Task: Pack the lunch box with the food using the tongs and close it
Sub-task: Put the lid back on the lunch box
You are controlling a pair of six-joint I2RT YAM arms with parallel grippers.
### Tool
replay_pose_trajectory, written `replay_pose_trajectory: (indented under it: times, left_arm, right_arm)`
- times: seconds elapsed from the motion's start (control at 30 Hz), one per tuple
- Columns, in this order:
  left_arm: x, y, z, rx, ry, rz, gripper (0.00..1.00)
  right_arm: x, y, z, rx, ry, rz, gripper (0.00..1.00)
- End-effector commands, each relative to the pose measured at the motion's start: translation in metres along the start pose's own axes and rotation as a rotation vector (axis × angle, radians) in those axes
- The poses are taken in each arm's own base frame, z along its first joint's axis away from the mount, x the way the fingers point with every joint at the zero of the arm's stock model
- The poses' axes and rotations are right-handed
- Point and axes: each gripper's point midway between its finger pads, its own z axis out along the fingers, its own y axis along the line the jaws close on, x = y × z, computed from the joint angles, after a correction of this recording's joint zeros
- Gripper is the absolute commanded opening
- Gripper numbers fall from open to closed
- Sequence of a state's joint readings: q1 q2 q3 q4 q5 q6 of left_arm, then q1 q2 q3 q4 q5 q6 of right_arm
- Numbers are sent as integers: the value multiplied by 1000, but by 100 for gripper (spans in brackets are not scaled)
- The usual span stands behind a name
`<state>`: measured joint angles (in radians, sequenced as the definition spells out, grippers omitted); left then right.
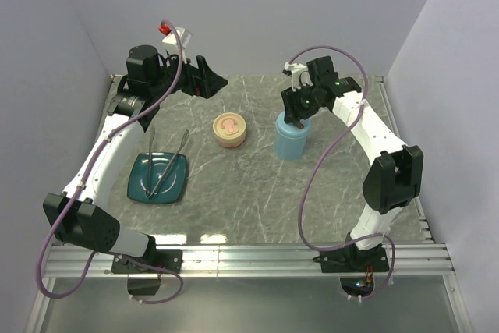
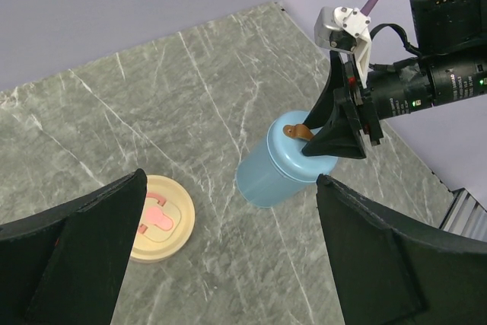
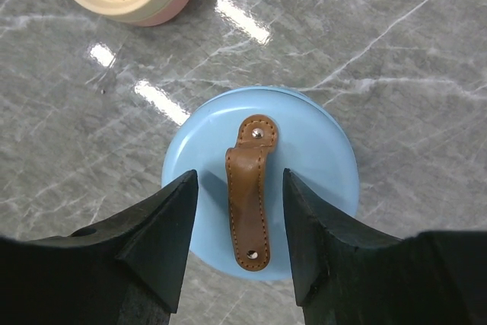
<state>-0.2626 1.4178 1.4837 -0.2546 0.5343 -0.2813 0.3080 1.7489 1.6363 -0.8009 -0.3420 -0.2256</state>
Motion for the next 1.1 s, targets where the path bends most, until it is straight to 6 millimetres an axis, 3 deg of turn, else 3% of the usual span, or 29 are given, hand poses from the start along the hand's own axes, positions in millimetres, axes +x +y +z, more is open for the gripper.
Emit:
replay_pose_trajectory:
  times: [0.0, 0.63, 1.07]
  left_arm:
    - [-29, -14, -8, 26, -68, 61, 100]
    - [-29, -13, -8, 18, -55, 66, 99]
    - [-30, -13, -7, 19, -51, 71, 99]
  right_arm:
    - [44, 1, 14, -41, 164, 74, 56]
    - [21, -7, -24, 40, 137, -14, 57]
    - [49, -15, -3, 33, 260, -25, 56]
